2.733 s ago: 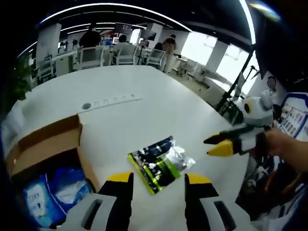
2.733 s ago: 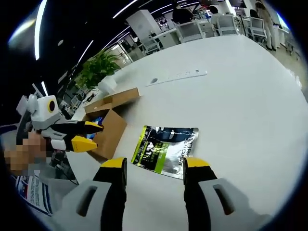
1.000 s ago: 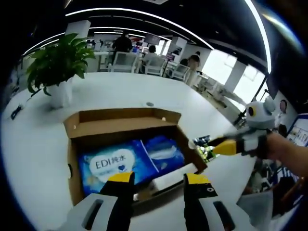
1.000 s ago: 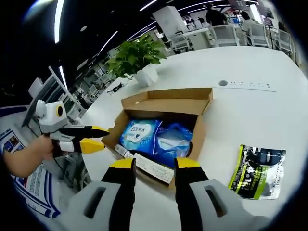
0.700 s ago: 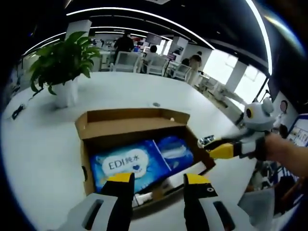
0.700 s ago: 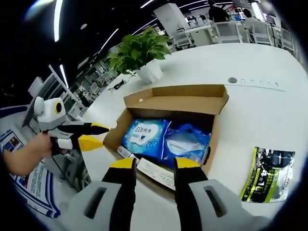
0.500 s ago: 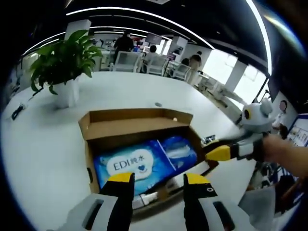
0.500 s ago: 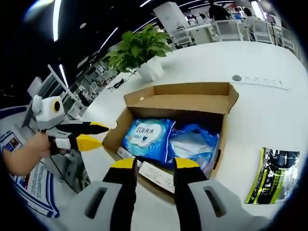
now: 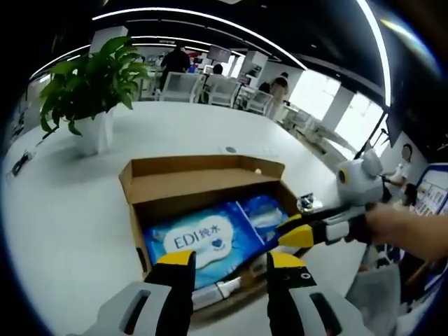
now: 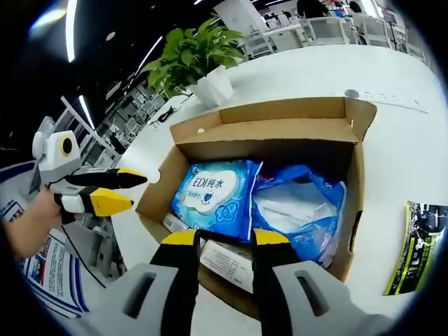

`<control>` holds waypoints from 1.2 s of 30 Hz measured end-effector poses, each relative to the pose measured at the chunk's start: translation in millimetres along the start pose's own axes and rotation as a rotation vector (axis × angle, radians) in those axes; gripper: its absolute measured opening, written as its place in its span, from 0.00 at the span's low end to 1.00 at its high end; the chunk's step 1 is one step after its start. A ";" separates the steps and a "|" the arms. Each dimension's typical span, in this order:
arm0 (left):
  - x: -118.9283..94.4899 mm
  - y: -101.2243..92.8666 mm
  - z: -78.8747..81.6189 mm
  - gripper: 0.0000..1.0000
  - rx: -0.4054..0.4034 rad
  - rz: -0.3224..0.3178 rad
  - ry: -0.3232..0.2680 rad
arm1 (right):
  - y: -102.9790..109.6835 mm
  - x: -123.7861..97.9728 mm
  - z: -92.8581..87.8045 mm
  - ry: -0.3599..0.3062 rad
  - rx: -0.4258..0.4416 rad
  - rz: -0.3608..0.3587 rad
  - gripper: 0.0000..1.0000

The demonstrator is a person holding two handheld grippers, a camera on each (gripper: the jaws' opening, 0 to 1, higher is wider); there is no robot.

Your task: Operate the shoe box by opening the lid, removing the specified soft item, and placing it in the target area until the item is outside and the box remains undamaged.

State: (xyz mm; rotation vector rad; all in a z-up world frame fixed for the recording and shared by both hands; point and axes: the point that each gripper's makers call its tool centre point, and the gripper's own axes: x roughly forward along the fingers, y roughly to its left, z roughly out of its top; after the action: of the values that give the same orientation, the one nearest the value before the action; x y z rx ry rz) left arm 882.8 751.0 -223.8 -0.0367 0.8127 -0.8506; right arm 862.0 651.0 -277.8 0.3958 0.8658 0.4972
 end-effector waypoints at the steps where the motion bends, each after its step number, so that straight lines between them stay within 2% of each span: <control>1: 0.2 1.0 -0.4 0.41 -0.001 -0.001 0.001 | -2.2 2.8 0.8 0.000 0.005 -0.004 0.26; 13: 5.2 16.3 -1.5 0.40 -0.006 -0.015 0.013 | -12.6 22.6 2.1 0.003 0.078 -0.005 0.22; 20: 7.6 20.0 -2.8 0.40 -0.011 -0.024 0.018 | -13.0 28.7 3.3 0.005 0.080 -0.008 0.21; 25: 7.8 19.5 -3.8 0.40 -0.014 -0.029 0.018 | -15.9 30.4 4.2 0.024 0.054 -0.035 0.19; 29: 8.3 17.8 -4.5 0.40 -0.015 -0.035 0.018 | -10.2 25.4 2.1 0.026 -0.003 -0.053 0.25; 36: 9.9 16.5 -2.6 0.40 -0.016 -0.045 0.012 | -12.6 22.3 2.6 0.024 -0.009 -0.077 0.26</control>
State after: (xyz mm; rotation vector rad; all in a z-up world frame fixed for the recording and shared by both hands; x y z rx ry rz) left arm 895.7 756.2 -237.3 -0.0646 0.8326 -0.8870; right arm 879.5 652.9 -296.7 0.3472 0.8983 0.4350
